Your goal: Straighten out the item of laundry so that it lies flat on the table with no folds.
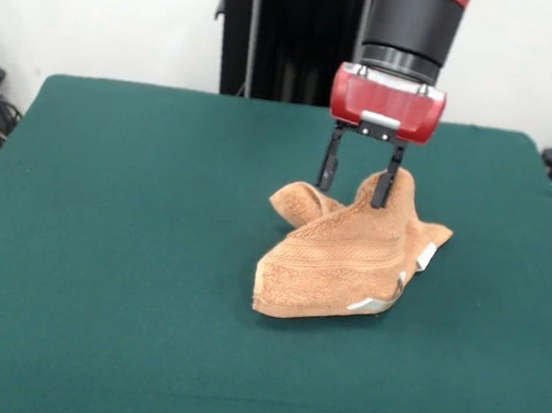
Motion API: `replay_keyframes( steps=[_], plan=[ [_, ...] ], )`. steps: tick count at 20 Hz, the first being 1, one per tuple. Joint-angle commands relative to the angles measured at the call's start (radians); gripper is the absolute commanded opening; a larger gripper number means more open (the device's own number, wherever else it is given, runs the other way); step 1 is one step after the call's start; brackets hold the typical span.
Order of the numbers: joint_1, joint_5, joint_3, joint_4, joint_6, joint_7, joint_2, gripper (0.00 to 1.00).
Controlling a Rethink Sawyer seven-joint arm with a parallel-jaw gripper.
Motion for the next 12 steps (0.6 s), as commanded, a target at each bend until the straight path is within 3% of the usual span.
replay_keyframes(
  steps=[1,12],
  plan=[
    [-0.027,0.015,0.082,0.047,0.099,0.227,0.044,1.00],
    [-0.077,-0.002,0.139,0.052,0.102,0.236,0.061,1.00]
  ],
)
